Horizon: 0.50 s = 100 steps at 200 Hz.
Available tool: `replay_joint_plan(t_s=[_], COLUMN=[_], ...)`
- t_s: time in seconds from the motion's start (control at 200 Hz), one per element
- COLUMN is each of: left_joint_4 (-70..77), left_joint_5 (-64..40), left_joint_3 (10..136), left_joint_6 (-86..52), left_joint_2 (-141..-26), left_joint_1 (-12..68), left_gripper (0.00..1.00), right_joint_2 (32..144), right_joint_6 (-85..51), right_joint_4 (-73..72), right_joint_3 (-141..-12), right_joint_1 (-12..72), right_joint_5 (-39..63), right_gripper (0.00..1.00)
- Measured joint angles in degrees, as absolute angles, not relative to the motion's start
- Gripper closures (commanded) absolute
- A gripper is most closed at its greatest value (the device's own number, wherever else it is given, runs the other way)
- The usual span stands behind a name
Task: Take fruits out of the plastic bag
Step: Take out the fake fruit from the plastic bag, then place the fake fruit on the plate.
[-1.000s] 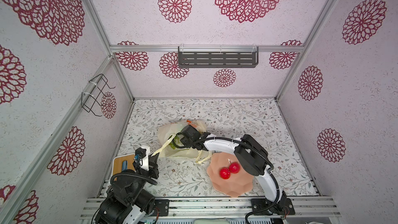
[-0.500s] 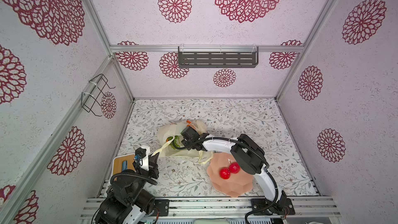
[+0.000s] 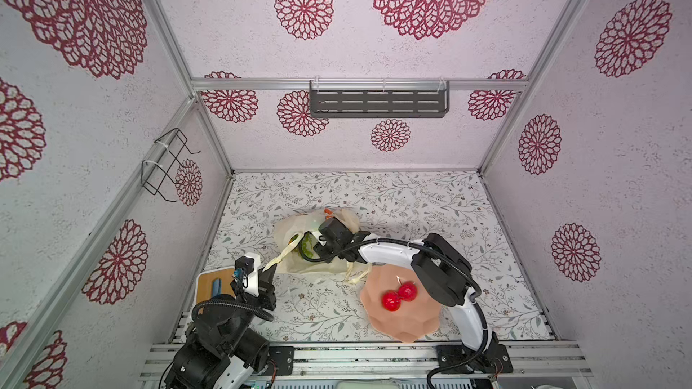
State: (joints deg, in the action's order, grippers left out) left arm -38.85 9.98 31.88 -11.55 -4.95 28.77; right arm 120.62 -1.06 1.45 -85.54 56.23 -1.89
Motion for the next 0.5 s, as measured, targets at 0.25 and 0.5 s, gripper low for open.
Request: replay_joint_plan(t_s=[0.25,0.5], left_joint_4=[-38.83,-38.83], left_joint_5=[10.0,10.17], left_joint_3=[31.88,31.88], left_joint_6=[-11.55,-11.55], left_joint_2=[-5.28,-5.3], left_joint_1=[28.56,28.45], left_gripper=[1.0,1.0], right_joint_2=[112.29,105.58], right_joint_6=[-1.83,-4.43], right_joint_4=[-6.85,-13.54], right_joint_3=[-78.54,-70.83], right_joint_1=[56.49,56.73], right_joint_5=[6.11,10.81], right_gripper=[1.0,1.0])
